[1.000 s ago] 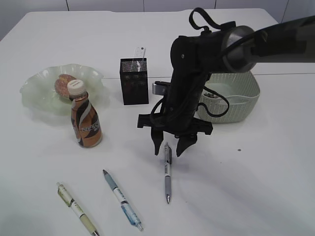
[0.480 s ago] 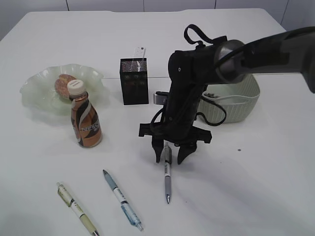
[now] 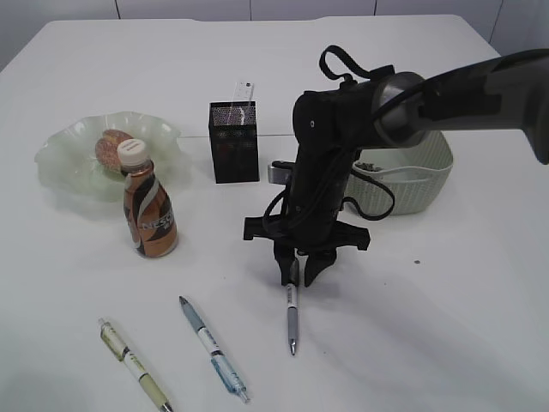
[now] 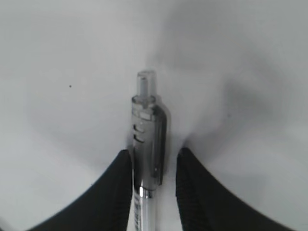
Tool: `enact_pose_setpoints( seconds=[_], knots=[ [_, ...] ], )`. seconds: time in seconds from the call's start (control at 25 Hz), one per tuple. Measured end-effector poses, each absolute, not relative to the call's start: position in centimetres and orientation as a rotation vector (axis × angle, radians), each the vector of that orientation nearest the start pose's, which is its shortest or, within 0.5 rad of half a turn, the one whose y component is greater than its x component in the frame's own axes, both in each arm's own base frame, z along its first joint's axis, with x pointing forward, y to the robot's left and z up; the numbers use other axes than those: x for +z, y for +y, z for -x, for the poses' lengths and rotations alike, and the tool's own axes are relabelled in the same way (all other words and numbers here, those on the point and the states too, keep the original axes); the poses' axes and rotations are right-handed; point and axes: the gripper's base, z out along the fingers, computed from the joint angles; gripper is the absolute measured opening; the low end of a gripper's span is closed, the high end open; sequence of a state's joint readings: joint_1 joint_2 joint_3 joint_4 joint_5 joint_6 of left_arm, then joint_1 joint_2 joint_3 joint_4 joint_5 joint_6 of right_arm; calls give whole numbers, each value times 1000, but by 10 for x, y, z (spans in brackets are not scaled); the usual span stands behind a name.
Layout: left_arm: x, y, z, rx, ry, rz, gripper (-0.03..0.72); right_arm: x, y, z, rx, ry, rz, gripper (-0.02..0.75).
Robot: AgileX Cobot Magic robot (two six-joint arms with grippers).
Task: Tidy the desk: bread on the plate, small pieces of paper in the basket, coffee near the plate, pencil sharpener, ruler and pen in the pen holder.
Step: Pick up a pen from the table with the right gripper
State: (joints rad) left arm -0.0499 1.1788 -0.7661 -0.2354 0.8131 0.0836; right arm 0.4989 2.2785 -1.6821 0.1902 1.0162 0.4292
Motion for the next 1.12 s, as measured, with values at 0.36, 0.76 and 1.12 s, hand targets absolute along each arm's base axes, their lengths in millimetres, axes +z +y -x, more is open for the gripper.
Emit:
enact_pose_setpoints(
  seconds=[0.36, 0.76, 1.12],
  knots=[
    [259, -26, -211, -266, 2680, -9, 433, 120, 227, -386, 254, 3157, -32, 215],
    [259, -26, -212, -265, 2673, -8, 433, 120, 227, -386, 249, 3154, -38, 214],
    [259, -26, -212, -265, 2672, -8, 433, 120, 227, -386, 248, 3154, -61, 212]
  ],
)
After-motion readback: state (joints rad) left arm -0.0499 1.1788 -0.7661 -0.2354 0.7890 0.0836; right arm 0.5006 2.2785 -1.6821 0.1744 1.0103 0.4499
